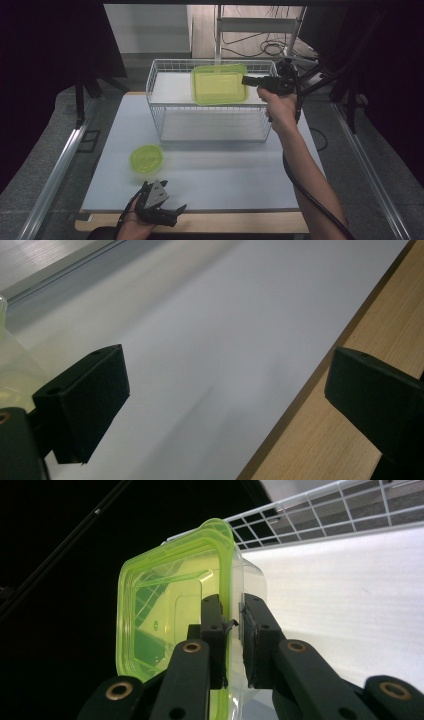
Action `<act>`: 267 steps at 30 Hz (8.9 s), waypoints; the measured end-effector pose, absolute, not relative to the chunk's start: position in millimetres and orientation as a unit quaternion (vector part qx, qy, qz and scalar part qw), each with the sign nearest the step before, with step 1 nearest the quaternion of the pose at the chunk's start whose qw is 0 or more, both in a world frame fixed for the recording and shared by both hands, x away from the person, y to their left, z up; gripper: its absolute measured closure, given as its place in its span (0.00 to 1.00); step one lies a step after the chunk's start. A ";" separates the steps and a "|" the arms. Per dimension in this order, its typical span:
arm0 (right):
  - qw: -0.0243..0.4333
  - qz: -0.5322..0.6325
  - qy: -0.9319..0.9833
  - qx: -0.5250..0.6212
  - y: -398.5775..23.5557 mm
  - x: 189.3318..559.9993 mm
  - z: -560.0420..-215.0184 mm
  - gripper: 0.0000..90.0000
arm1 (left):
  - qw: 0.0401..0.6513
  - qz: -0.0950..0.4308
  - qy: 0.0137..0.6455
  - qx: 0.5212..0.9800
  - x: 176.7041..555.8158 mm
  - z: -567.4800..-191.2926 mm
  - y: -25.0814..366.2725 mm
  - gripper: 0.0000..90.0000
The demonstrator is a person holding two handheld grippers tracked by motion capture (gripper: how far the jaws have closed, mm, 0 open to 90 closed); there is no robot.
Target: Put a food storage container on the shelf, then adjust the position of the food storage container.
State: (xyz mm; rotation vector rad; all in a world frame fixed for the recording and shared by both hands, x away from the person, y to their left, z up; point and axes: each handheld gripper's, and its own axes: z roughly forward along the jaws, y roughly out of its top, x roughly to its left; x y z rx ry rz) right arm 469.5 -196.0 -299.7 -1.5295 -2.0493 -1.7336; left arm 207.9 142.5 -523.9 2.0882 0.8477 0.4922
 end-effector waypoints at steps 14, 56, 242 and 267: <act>-0.017 -0.536 -0.666 -0.518 -180.6 481.6 -303.5 0.89 | 0.403 0.195 0.334 0.830 207.7 -524.4 141.8 0.05; -0.192 -0.442 -0.749 -0.454 -154.1 486.2 -304.2 0.55 | 0.402 0.189 0.328 0.833 207.9 -525.7 140.7 0.04; -0.164 -0.343 -0.875 -0.300 -226.9 292.9 -513.2 0.04 | 0.364 0.224 0.482 0.765 297.8 -504.4 208.0 1.00; -0.159 -0.339 -0.879 -0.297 -223.7 292.5 -515.9 0.04 | 0.350 0.144 0.421 0.824 296.9 -531.6 185.6 0.98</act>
